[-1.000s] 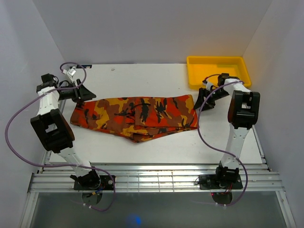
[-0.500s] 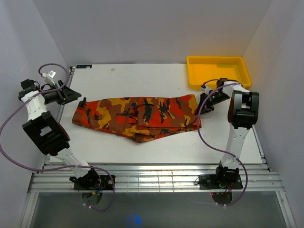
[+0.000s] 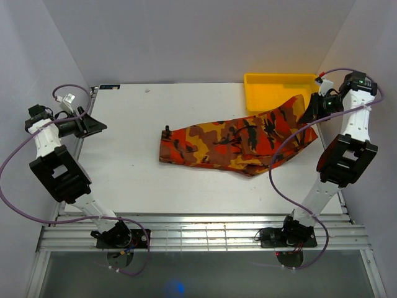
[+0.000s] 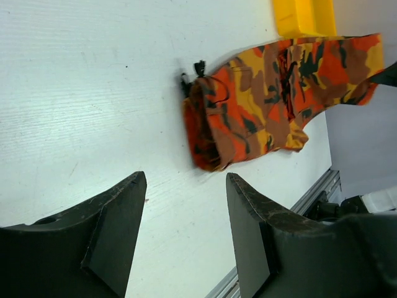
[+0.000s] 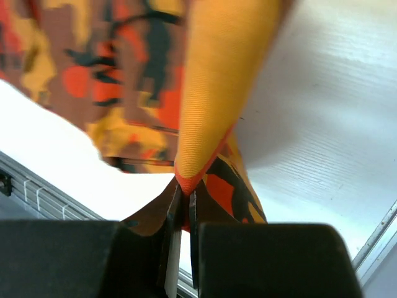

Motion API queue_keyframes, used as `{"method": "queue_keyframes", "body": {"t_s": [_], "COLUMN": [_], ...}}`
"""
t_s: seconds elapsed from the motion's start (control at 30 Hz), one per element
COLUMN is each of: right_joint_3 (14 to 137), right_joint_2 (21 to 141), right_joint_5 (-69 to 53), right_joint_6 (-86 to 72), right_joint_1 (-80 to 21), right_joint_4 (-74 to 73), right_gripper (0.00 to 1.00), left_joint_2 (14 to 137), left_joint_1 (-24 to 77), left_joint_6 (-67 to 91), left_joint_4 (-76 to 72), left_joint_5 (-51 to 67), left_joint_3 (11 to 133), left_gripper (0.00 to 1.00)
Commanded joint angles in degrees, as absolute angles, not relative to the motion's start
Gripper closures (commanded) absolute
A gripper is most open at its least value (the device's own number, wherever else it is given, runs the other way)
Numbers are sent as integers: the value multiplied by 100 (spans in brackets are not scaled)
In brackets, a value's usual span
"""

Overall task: Fold and stack the trousers
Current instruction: Fold the trousers

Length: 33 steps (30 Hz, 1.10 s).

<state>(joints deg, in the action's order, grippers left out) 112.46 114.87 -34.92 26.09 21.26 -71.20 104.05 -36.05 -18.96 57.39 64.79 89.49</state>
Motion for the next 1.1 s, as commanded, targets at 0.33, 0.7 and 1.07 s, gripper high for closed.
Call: {"method": "queue_keyframes", "body": {"t_s": [0.33, 0.7, 1.07], "right_joint_3": [11285, 12032, 12049], "right_joint_2": [10441, 10898, 11548], "right_joint_5": [-5019, -5291, -4764], "right_joint_6": [847, -1467, -2434], "right_joint_1": [309, -931, -2100], "right_joint_4": [-6830, -5345, -4369], "right_gripper": [92, 92, 92], "left_joint_2": [10046, 10028, 10072], "left_joint_1": [-3639, -3621, -3630], "left_joint_6": [-2514, -2733, -2961], "left_joint_4": [5880, 5915, 5915], "left_joint_5": [6354, 6381, 6504], "left_joint_3": [8421, 8148, 7919], "left_gripper": [34, 34, 34]}}
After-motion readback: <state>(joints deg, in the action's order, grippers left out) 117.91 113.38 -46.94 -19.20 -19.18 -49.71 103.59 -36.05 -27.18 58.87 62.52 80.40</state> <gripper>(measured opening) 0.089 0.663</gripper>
